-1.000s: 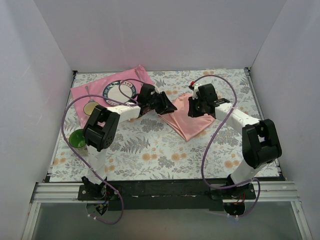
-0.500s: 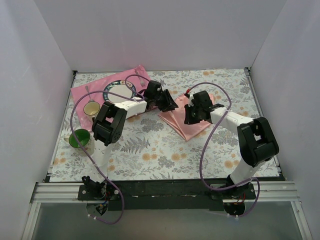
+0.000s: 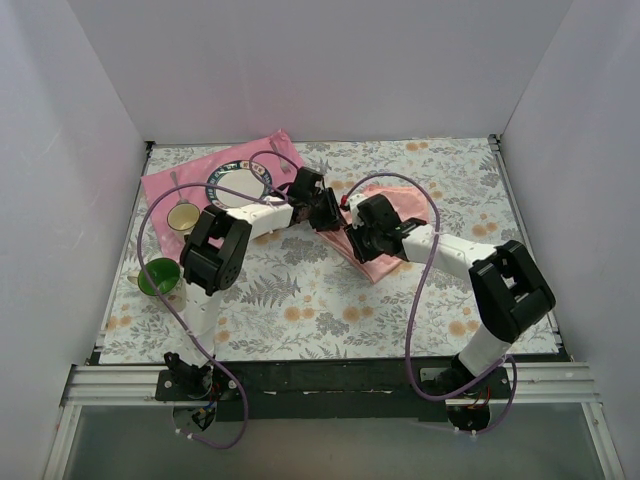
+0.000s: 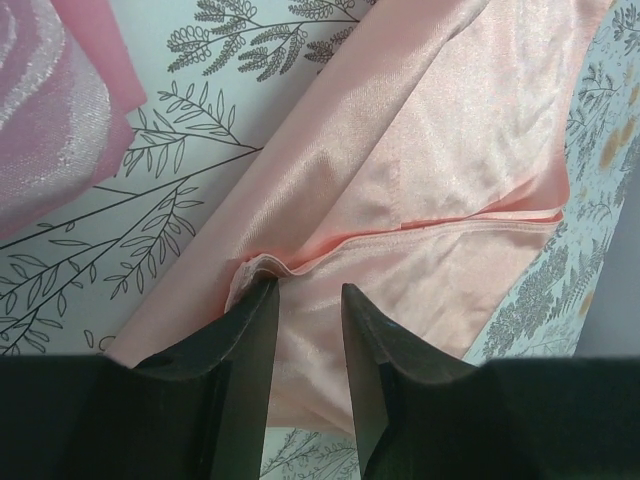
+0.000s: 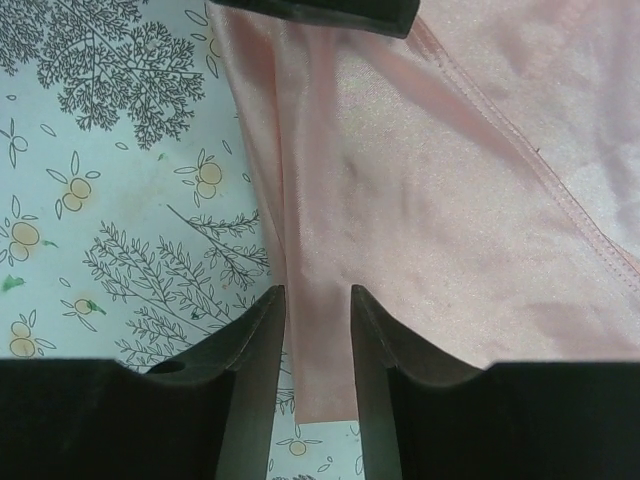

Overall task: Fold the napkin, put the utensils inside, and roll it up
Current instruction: Roll the napkin with the utensil

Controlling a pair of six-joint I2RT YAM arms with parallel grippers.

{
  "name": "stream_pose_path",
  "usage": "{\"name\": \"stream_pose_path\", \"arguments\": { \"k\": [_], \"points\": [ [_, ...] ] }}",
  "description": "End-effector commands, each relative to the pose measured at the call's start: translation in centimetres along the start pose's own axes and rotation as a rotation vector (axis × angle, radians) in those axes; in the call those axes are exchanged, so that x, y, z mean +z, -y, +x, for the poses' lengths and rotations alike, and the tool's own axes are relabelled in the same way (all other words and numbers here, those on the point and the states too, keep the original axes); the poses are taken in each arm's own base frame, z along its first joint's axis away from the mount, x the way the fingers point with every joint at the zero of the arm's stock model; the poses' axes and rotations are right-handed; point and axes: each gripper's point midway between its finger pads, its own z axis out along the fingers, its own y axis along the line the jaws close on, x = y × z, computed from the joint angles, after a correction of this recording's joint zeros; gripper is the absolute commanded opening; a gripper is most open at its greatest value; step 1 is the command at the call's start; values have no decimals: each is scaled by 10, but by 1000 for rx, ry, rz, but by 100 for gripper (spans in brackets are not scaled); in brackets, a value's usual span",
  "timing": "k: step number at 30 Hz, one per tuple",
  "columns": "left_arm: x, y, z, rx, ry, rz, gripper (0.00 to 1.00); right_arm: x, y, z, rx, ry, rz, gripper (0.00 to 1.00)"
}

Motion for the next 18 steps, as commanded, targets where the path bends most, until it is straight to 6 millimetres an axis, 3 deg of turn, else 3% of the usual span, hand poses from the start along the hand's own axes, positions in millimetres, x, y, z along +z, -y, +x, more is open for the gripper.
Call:
{"name": "stream_pose_path", "arguments": {
  "k": [1,18],
  "points": [
    [-32,13,-14,39,64,-4,31,8,-3,-12,-111,1,39,42],
    [-55,25,-28,10,96,40,34,26,-21,-14,-321,-32,113,48]
  ]
}}
